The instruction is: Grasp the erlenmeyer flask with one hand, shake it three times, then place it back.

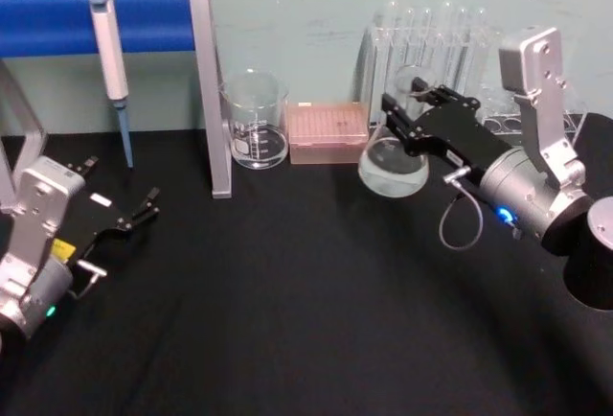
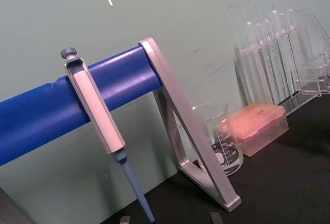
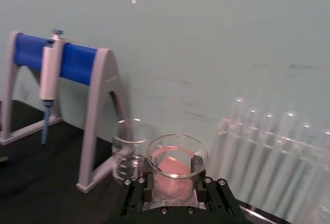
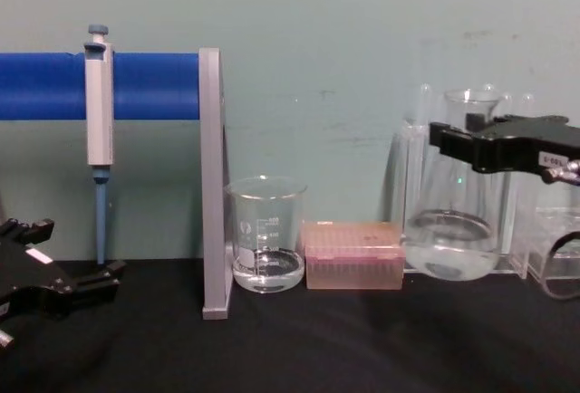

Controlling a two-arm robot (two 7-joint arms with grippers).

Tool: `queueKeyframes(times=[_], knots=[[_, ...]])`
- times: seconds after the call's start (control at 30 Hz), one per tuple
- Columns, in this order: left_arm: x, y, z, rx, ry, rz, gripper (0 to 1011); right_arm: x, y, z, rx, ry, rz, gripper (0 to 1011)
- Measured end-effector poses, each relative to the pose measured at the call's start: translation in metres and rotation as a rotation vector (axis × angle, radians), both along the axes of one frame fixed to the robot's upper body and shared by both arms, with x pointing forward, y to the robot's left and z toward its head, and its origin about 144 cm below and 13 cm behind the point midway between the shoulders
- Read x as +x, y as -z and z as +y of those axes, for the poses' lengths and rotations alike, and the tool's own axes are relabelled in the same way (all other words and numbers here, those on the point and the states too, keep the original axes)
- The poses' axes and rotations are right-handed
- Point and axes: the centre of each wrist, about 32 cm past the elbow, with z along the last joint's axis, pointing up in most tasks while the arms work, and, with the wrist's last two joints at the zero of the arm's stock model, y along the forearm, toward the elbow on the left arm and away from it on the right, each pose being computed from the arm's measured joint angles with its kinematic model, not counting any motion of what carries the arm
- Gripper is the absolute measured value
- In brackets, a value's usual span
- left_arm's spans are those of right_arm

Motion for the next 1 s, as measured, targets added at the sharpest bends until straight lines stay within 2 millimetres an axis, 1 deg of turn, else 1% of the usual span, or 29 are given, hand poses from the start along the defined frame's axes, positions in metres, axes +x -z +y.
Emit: queueKeyframes(times=[0.13, 0.53, 0.57, 0.67, 1.0], knots=[[0.0, 0.0, 0.0, 0.0, 0.0, 0.0, 1001, -0.001, 0.0, 0.003, -0.002, -0.04, 0.002, 458], [0.0, 0.0, 0.0, 0.0, 0.0, 0.0, 1001, -0.009, 0.0, 0.018, -0.013, -0.293, -0.006, 458], [0.0, 0.0, 0.0, 0.0, 0.0, 0.0, 1001, -0.009, 0.0, 0.018, -0.013, -0.293, -0.006, 458], [0.0, 0.0, 0.0, 0.0, 0.0, 0.0, 1001, -0.012, 0.0, 0.021, -0.016, -0.376, -0.01, 458], [0.0, 0.0, 0.0, 0.0, 0.0, 0.0, 1001, -0.015, 0.001, 0.025, -0.031, -0.566, -0.02, 458]])
